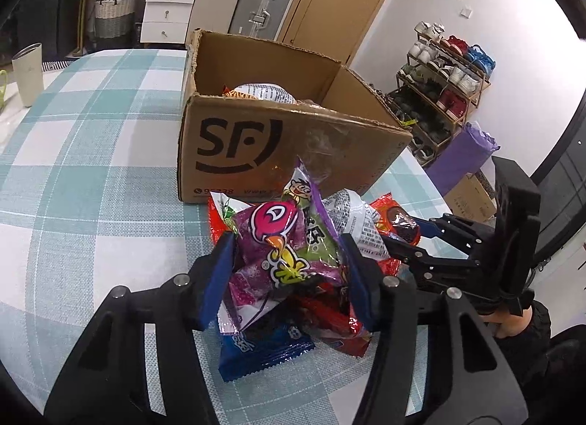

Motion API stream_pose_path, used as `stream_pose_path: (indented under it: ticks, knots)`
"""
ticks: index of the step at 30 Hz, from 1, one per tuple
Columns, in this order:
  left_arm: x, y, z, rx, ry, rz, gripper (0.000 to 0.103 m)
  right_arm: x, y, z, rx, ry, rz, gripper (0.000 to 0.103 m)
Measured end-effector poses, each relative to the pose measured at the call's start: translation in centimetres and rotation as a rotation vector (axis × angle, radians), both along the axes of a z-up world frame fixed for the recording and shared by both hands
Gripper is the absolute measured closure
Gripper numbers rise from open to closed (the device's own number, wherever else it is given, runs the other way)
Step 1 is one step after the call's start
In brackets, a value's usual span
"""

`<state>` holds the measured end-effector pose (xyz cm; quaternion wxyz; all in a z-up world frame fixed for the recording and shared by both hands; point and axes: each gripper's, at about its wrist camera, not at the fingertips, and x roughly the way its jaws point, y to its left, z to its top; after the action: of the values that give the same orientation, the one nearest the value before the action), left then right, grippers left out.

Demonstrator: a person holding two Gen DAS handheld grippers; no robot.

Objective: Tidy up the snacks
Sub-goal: 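Grasp the purple candy bag with left gripper while right gripper grasps red Oreo pack, then carry both packs over the box and release them inside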

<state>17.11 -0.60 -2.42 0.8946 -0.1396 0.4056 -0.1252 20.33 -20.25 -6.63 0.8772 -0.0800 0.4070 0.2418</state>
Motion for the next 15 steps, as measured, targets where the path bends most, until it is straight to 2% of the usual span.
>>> stream_pose_path:
  ticks: [15]
  knots:
    - [-2.2,0.9,1.3,0.028,-0.047,0.043,0.050,-2.6,-1.9,2.3,0.036,-0.056,-0.056,0.056]
